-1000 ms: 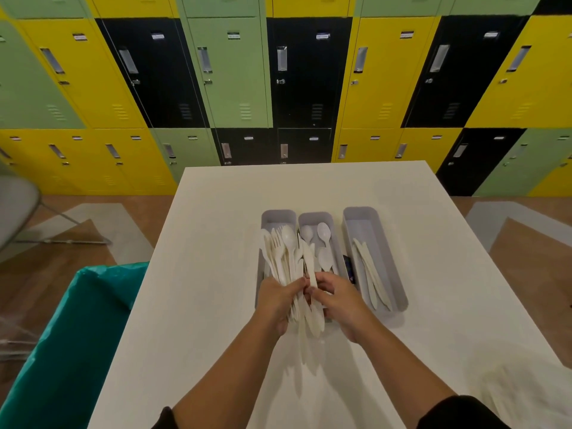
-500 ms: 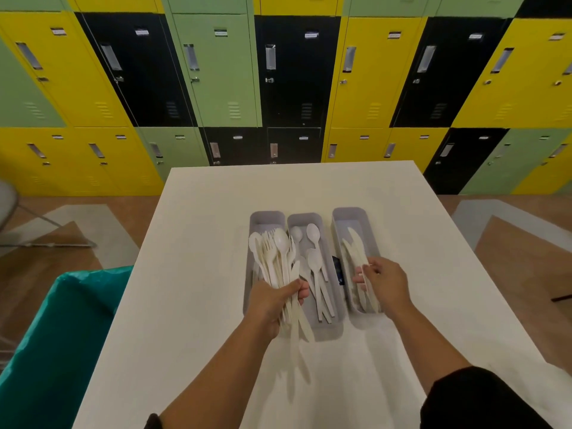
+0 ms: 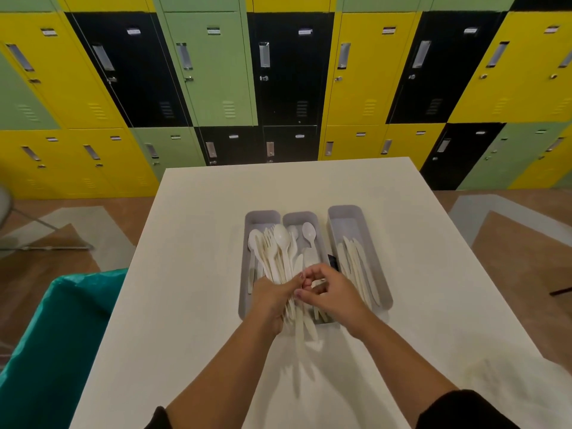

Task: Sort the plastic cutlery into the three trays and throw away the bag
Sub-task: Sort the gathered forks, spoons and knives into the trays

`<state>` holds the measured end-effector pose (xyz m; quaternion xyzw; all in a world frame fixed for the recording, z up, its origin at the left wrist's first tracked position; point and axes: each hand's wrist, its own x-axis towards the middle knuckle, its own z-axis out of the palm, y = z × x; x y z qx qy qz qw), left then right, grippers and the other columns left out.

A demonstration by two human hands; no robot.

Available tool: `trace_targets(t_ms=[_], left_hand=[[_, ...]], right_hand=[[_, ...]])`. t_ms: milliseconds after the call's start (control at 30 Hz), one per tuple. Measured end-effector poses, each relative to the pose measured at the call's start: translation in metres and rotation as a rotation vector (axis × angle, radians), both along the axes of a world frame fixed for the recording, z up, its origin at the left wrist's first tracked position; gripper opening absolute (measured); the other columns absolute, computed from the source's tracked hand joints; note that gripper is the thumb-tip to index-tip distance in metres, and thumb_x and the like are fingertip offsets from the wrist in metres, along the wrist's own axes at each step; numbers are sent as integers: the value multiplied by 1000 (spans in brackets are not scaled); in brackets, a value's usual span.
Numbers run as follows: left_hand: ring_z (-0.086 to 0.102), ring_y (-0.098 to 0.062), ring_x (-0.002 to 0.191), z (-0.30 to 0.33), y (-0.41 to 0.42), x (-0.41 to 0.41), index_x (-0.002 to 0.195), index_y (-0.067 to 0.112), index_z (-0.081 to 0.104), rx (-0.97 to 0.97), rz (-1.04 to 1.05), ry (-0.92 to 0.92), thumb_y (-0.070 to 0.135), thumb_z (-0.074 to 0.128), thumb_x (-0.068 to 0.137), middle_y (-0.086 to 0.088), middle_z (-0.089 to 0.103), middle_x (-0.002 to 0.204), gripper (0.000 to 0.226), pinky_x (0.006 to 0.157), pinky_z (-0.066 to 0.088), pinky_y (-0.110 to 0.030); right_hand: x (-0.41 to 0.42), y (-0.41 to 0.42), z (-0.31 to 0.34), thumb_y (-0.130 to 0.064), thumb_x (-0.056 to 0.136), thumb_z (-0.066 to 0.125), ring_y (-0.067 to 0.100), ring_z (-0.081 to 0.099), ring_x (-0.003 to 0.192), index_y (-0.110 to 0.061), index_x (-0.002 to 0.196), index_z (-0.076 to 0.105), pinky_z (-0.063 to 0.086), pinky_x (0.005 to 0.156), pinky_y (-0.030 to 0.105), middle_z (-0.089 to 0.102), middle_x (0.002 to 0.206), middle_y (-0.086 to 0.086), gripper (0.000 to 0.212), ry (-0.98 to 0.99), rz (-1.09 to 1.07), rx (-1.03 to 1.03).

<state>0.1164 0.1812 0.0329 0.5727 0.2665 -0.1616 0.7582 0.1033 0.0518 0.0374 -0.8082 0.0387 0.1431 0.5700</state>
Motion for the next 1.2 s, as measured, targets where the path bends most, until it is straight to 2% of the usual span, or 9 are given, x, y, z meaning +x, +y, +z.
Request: trace_targets(t_ms=[100, 200, 333, 533, 600, 733, 900, 1033, 1200], left_hand=[[70, -32, 81, -2, -3, 0, 100, 4, 64, 39, -14, 15, 12, 74, 79, -18, 72, 91, 25, 67, 59, -36], [70, -29, 81, -4, -4, -4, 96, 10, 62, 45, -47, 68, 22, 74, 80, -15, 71, 91, 23, 72, 59, -37], [71, -24, 68, -6, -4, -6, 96, 4, 65, -3, -55, 106, 19, 72, 82, -14, 73, 79, 22, 59, 58, -31], [70, -20, 56, -4, -2, -9, 98, -5, 61, -129, -105, 77, 8, 64, 87, -15, 71, 65, 18, 52, 57, -24], [70, -20, 57, -4, -1, -8, 96, -5, 62, -117, -115, 70, 9, 65, 86, -16, 71, 66, 18, 53, 58, -25], [70, -20, 55, -5, -1, -7, 98, -8, 62, -100, -133, 67, 8, 65, 86, -15, 71, 64, 20, 52, 58, -25], [66, -19, 51, -9, -6, -7, 101, -12, 63, 33, -181, 22, 11, 66, 87, -13, 69, 63, 27, 52, 56, -26], [64, -16, 47, -10, -9, -10, 87, 2, 66, 276, -284, -38, 17, 66, 87, -7, 67, 59, 15, 50, 54, -24], [62, -13, 48, -9, -5, -13, 82, 5, 66, 212, -273, -48, 23, 65, 87, -2, 67, 56, 18, 51, 52, -24]], right_hand=[[-4, 7, -4, -16, 78, 74, 4, 59, 78, -18, 100, 60, 49, 65, 9, 62, 89, -10, 27, -21, -75, 19], [-3, 7, -9, -14, 80, 71, 5, 59, 81, -17, 97, 60, 50, 67, 11, 62, 90, -8, 21, 7, -96, 47], [3, 4, -15, -15, 88, 62, 20, 67, 85, -13, 101, 56, 58, 76, 31, 67, 97, 8, 14, 36, -276, 144], [34, -39, -17, -3, 93, 49, 16, 57, 58, -1, 115, 54, 51, 51, 22, 64, 77, 8, 22, 15, -531, 104], [44, -53, -20, -4, 93, 49, 18, 62, 67, 3, 123, 53, 50, 59, 22, 66, 86, 13, 30, 11, -548, 38], [49, -56, -13, -22, 92, 56, 25, 54, 119, -6, 133, 48, 39, 94, 29, 56, 132, 12, 44, -28, -421, -237], [32, -10, -2, -29, 85, 66, 17, 59, 95, -14, 108, 59, 49, 84, 29, 64, 107, 5, 29, 58, -219, -63], [22, 18, -8, -35, 80, 70, 23, 66, 89, -12, 102, 63, 57, 81, 41, 70, 95, 6, 32, 109, -182, -67], [23, 19, -4, -23, 85, 65, 25, 66, 84, -5, 102, 64, 54, 72, 34, 70, 95, 12, 25, 126, -264, 14]])
